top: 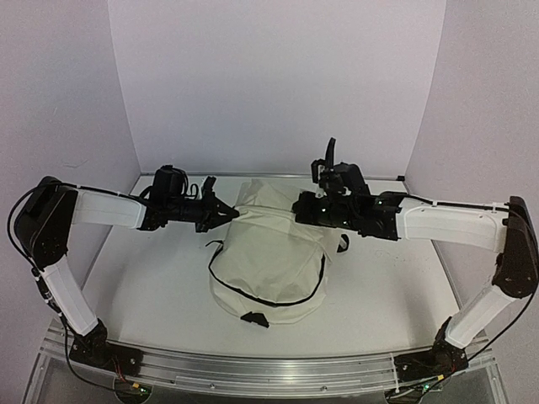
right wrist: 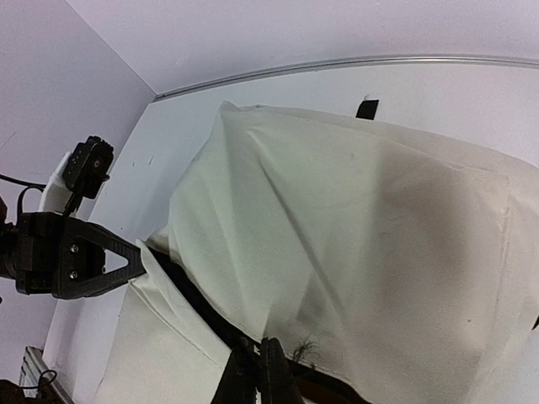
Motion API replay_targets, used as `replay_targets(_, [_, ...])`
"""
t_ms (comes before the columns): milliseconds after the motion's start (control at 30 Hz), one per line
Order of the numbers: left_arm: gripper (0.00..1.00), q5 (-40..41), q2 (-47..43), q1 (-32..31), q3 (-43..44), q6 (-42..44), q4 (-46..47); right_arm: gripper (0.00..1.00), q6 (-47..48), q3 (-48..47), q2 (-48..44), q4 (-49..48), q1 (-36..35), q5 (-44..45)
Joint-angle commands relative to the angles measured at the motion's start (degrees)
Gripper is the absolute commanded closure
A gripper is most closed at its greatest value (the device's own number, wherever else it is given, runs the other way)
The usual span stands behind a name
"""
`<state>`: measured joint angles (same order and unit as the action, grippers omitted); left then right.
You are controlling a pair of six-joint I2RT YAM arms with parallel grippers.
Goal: Pack the student bag
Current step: Zip the student bag at the center of the board.
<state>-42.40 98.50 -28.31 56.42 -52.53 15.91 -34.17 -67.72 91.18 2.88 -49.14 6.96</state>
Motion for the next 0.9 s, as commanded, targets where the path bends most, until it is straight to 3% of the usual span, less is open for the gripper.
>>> replay_targets(0, [1.00, 5.60, -2.28, 5.76, -1.34, 0.72, -3.15, 1.00, -1.61, 1.42, -6.01, 1.68, 3.40, 8.64])
replay_targets(567, [1.00, 4.73, -0.56, 12.00, -1.29, 0.71, -1.33, 1.00, -6.43, 8.56, -7.37, 3.05, 5.28, 7.94])
replay_targets(867, [1.00, 4.73, 0.49, 13.02, -2.00, 0.35, 0.92, 1.00, -7.26, 9.84, -3.41, 2.83, 5.72, 7.07])
